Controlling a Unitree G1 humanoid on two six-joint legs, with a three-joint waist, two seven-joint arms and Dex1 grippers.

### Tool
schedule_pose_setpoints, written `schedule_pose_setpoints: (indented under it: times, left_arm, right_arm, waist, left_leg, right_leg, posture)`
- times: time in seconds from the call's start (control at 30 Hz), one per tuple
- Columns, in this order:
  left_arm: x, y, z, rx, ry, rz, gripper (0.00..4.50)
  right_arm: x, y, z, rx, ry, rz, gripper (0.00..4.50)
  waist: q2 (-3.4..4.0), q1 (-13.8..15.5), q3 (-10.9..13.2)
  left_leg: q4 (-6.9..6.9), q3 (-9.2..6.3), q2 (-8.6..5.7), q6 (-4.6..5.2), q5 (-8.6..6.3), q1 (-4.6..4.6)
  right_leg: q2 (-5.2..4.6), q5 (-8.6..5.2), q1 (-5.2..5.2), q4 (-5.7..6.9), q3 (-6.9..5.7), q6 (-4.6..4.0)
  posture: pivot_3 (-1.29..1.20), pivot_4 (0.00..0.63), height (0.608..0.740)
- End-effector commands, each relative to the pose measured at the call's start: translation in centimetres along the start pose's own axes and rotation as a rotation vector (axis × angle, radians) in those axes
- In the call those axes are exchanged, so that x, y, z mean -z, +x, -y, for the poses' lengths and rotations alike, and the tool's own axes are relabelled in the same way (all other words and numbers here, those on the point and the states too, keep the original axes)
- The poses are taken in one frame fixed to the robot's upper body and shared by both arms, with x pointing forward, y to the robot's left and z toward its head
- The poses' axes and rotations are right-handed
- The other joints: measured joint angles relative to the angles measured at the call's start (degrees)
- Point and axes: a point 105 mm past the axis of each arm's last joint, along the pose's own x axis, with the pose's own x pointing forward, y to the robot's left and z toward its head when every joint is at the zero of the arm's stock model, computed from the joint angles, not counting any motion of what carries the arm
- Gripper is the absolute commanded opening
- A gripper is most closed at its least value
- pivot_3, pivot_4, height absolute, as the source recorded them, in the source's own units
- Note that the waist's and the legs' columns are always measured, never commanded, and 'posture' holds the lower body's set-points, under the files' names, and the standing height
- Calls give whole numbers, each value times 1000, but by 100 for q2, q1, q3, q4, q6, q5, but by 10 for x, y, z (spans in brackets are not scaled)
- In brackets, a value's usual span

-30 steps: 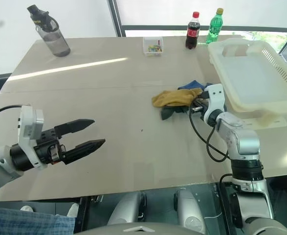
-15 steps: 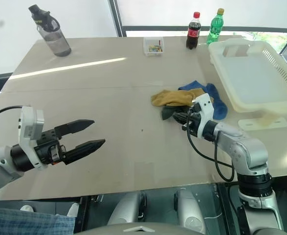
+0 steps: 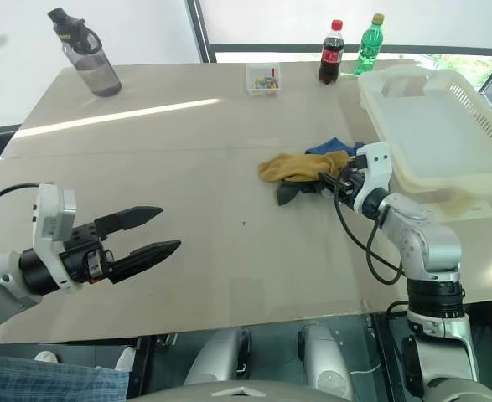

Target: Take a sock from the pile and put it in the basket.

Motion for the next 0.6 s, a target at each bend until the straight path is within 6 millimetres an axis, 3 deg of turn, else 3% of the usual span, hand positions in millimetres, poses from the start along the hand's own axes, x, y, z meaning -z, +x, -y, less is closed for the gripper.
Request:
schedule_pose_setpoints:
  times: [0.03,0.23,0.3,0.37,0.5,0.6]
  left_arm:
    - [-3,1,4,16,32,9,4500]
    - [-2,0,4,16,34,7,4500]
    - [-2,0,4,17,35,6,4500]
    - [-2,0,4,16,35,5,4500]
    - [-2,-1,4,15,35,5,4500]
    - [-2,0,4,15,34,5,4500]
  right_arm:
    - [-13,2,8,54,31,45,2892]
    - [-7,5,6,49,48,9,2892]
    - [-6,7,5,43,52,5,2654]
    - [-4,7,4,43,47,-8,2048]
    - [-3,6,1,28,46,-13,315]
    - [-4,4,1,21,46,-10,127]
  waist:
    - [0,0,0]
    - [1,0,1]
    - [1,-1,1]
    - [1,-2,1]
    - [1,-1,1]
    - [1,-1,1]
  left_leg:
    - [0,0,0,0,0,0]
    - [0,0,0,0,0,-1]
    - [0,0,0,0,0,-1]
    - [0,-1,0,0,0,-1]
    - [0,-1,0,0,0,-1]
    - [0,-1,0,0,0,-1]
  right_leg:
    - [0,0,0,0,0,0]
    - [0,0,-1,0,0,0]
    - [0,0,0,0,0,0]
    - [0,0,0,0,0,0]
    - [0,0,0,0,0,0]
    - [0,0,0,0,0,0]
  posture:
    - [0,150,740]
    - [0,150,740]
    - [0,150,740]
    - [0,150,740]
    - [0,150,740]
    - [0,150,740]
